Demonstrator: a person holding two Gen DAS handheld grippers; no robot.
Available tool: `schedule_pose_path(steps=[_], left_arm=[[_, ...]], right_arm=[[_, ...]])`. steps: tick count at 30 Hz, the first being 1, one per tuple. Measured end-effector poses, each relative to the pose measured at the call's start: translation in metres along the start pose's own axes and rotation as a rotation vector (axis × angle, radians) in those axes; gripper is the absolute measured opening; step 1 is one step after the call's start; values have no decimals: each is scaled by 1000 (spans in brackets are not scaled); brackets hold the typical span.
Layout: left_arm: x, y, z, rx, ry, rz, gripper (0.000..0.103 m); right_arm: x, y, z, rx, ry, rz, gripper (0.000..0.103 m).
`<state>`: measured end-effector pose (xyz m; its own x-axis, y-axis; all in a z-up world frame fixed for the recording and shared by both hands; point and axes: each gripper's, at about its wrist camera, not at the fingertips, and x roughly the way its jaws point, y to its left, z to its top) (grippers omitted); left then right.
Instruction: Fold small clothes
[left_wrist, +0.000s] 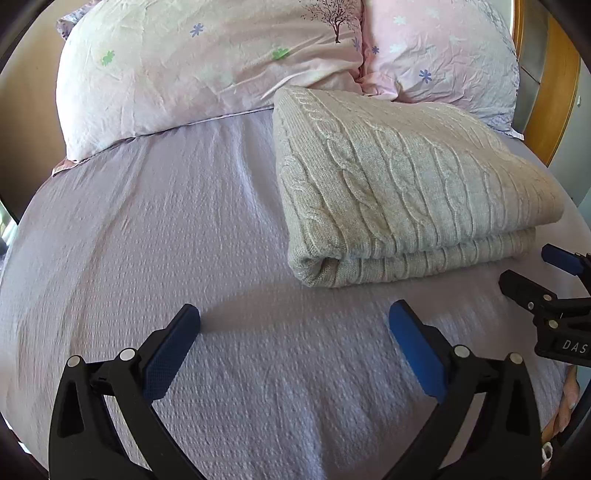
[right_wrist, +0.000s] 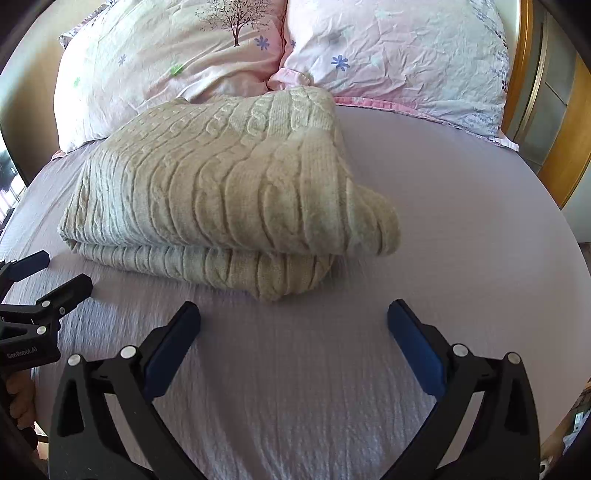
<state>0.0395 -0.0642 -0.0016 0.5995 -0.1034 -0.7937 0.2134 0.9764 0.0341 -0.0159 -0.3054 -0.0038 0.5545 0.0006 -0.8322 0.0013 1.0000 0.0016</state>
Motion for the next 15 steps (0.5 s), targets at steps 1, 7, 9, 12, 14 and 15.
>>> schedule_pose_path(steps=[1, 7, 9, 12, 14, 15], left_arm=[[0, 0, 0, 0, 0, 0, 102], [0, 0, -1, -1, 0, 0, 102], [0, 0, -1, -2, 0, 1, 102], [-1, 0, -1, -2, 0, 1, 102], [-1, 0, -1, -2, 0, 1, 102], [-1, 0, -1, -2, 0, 1, 102]], right_arm=[[0, 0, 1, -1, 0, 0, 101], [0, 2, 3, -6, 0, 4, 101], [0, 2, 2, -5, 0, 3, 101], [1, 1, 2, -6, 0, 4, 101], [1, 2, 2, -6, 0, 4, 101], [1, 2, 2, -6, 0, 4, 101]])
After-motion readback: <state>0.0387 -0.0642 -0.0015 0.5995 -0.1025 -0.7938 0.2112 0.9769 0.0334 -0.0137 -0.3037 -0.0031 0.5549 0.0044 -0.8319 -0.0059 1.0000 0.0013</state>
